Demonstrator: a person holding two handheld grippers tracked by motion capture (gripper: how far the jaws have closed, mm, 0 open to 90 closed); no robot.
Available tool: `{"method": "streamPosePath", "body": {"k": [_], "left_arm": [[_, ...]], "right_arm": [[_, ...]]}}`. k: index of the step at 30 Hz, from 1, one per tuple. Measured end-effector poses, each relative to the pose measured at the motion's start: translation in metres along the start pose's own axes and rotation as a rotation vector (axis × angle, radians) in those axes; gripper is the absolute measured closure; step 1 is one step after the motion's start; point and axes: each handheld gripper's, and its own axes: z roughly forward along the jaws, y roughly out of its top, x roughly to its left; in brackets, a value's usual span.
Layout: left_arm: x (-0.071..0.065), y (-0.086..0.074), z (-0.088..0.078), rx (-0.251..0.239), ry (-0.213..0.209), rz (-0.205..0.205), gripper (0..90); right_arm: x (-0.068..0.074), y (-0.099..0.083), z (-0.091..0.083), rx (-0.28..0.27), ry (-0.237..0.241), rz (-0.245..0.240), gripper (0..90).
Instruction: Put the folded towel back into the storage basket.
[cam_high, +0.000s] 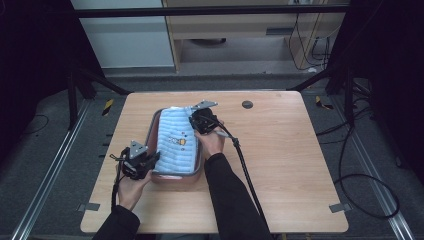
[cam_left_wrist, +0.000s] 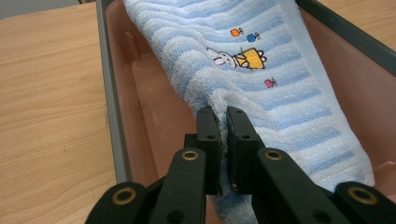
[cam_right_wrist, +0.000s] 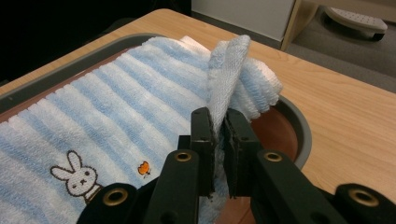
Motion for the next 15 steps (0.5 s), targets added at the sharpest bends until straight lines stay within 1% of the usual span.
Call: {"method": "streamPosePath", "body": {"k": [7, 9, 11, 12, 15], "left_arm": [[0.0000, -0.0012, 0.0014, 0.006, 0.006, 0.003, 84.6], [0.0002, -0.0014, 0.0019, 0.009, 0.008, 0.008, 84.5], [-0.0002, -0.0018, 0.0027, 0.008, 0.010, 0.003, 84.2], [-0.0004, -0.0019, 0.0029, 0.008, 0.010, -0.001, 83.7], [0.0002, -0.0019, 0.0037, 0.014, 0.014, 0.007, 80.8]], "right_arm": [[0.0003, -0.0036, 0.0053, 0.035, 0.000, -0.007, 82.5], [0.0004, -0.0040, 0.0063, 0.042, 0.003, -0.001, 82.1], [0.0001, -0.0043, 0.0075, 0.053, 0.004, -0.001, 81.3], [0.0001, -0.0046, 0.0084, 0.061, 0.006, -0.001, 80.9], [0.0004, -0.0053, 0.0102, 0.076, 0.006, -0.003, 79.1]]}}
